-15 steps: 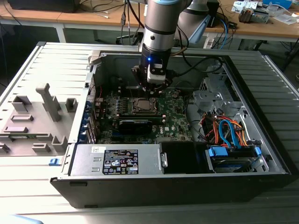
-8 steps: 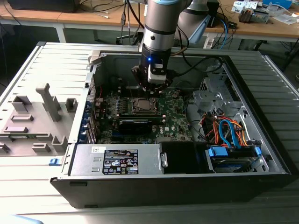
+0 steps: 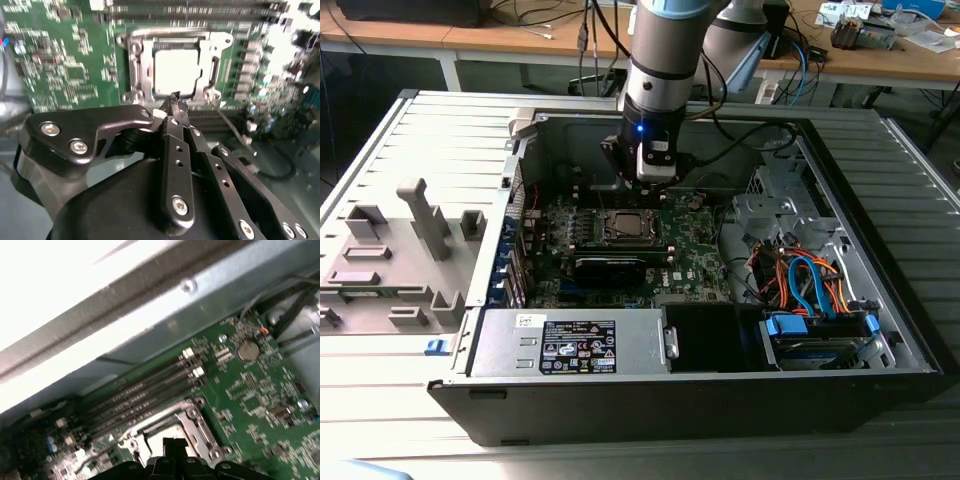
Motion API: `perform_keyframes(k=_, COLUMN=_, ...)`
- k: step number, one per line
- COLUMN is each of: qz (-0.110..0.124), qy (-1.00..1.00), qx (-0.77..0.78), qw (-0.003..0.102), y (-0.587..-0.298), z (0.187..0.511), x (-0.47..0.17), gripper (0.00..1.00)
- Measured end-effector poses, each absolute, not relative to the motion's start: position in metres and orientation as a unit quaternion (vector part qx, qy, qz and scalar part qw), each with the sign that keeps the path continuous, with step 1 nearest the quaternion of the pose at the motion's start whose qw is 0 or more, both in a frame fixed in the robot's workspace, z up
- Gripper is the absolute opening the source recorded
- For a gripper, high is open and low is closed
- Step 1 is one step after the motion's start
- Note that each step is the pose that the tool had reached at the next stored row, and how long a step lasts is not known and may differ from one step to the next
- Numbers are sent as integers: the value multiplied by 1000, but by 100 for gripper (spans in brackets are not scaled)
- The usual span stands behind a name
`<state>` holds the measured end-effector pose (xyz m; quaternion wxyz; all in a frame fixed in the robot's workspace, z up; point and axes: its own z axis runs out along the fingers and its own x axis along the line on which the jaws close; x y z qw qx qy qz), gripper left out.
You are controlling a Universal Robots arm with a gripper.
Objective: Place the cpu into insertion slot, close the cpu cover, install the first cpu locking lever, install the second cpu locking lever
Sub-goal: 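Install the first cpu locking lever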
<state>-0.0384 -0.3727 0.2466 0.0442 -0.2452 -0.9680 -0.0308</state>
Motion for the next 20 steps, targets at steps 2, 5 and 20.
perform_keyframes(k=2, qz=-43, qy=-968, qx=-244, qw=47, y=-373, z=247, x=-38, gripper=11)
perform_keyframes(k=5, qz=-47, qy=-969, qx=-238, qw=49, y=-373, z=247, x=-38, gripper=11)
perform_keyframes(k=20, qz=-43, qy=-987, qx=-146, qw=53, y=-373, z=247, x=-38, gripper=11)
